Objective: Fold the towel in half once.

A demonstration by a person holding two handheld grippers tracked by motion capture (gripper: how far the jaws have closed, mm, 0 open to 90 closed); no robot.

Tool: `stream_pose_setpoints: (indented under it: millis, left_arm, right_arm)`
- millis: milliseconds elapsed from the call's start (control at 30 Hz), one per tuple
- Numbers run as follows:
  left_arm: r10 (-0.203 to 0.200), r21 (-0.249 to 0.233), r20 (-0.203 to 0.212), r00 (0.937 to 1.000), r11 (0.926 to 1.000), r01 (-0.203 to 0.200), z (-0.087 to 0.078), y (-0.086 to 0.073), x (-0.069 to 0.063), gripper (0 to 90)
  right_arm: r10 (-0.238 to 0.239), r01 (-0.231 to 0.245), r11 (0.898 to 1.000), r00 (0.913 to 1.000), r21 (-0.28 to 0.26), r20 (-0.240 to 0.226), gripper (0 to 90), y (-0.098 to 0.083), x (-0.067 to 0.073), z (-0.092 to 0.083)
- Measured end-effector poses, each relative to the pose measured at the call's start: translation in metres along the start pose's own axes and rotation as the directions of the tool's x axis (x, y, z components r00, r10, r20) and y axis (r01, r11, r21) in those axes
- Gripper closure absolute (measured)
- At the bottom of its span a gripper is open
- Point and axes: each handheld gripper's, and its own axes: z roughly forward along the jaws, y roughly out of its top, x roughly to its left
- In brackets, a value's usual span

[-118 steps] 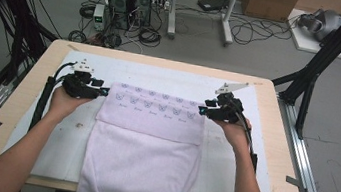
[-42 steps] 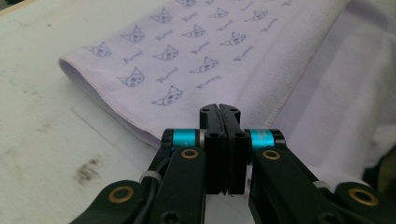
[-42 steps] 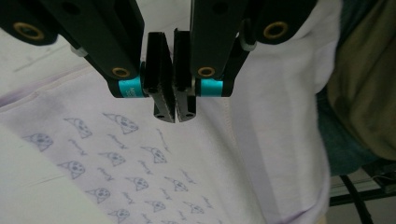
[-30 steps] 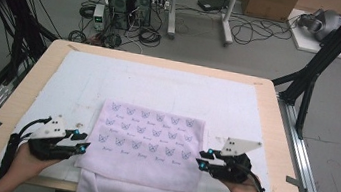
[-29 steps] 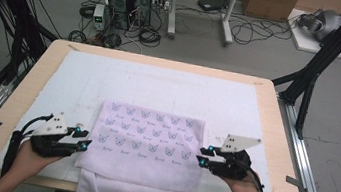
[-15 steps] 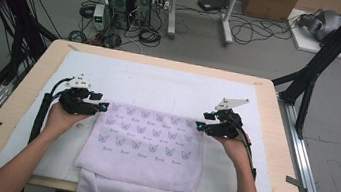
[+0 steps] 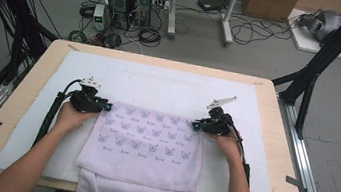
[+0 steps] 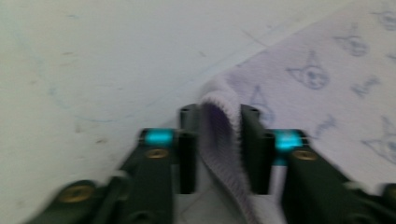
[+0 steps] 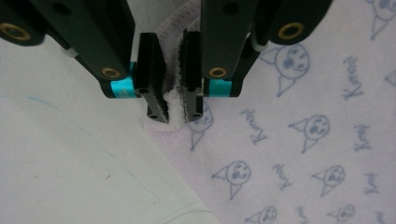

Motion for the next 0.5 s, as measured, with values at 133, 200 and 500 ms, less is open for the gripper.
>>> stream_pose_setpoints:
  millis: [133, 200, 500]
  left_arm:
    - [0.018, -0.030, -0.035, 0.9992, 0.9994, -0.019, -0.002, 0.002, -0.001, 85.1]
    - [-0.008, -0.065, -0.050, 0.9987, 0.9979, 0.004, -0.006, 0.004, 0.002, 85.5]
    - [0.042, -0.123, -0.164, 0.9857, 0.9905, -0.062, -0.042, 0.078, 0.016, 85.7]
  right_arm:
    - [-0.042, 0.041, 0.999, 0.9985, 0.021, 0.035, 84.1, 0.006, 0.003, 0.000]
    - [-0.057, 0.055, 0.998, 0.9971, 0.024, 0.051, 84.8, 0.013, 0.003, -0.002]
    - [-0.100, 0.110, 0.993, 0.9722, -0.035, 0.211, 85.2, 0.084, -0.008, -0.040]
